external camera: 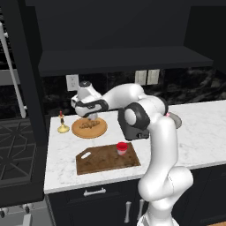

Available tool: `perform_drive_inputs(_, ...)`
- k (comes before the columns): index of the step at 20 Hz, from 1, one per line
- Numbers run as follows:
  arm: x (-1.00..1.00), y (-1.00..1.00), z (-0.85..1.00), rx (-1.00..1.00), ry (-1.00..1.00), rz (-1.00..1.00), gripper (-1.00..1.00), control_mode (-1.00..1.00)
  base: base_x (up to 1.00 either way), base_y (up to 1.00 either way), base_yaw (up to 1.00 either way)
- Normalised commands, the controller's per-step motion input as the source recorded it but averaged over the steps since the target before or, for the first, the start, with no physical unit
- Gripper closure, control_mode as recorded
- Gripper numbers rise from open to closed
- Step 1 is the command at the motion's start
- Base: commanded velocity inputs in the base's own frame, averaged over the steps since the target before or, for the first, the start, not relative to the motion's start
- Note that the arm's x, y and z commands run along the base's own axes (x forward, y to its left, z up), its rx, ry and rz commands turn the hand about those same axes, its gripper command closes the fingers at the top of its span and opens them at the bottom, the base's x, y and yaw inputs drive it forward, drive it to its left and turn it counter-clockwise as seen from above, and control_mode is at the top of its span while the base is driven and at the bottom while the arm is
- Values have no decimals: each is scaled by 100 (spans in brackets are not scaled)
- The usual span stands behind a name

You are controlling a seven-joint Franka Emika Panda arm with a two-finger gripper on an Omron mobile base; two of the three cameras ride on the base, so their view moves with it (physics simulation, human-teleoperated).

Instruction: From the different types of pastries on the counter, select a croissant and place it on the cutting board. Then retrieve a jar of jam from the cabinet and place it alongside the croissant on the cutting board.

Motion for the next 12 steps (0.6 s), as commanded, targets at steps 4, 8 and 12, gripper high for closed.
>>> perform_drive_inputs(4,24,-10,-21,0,0,-14,-100,-100,0,0,0)
perform_drive_inputs(8,19,-13,-7,0,4,-12,-100,-100,0,0,0)
perform_drive_inputs(12,10,-20,0,0,18,-10,-100,-100,0,0,0)
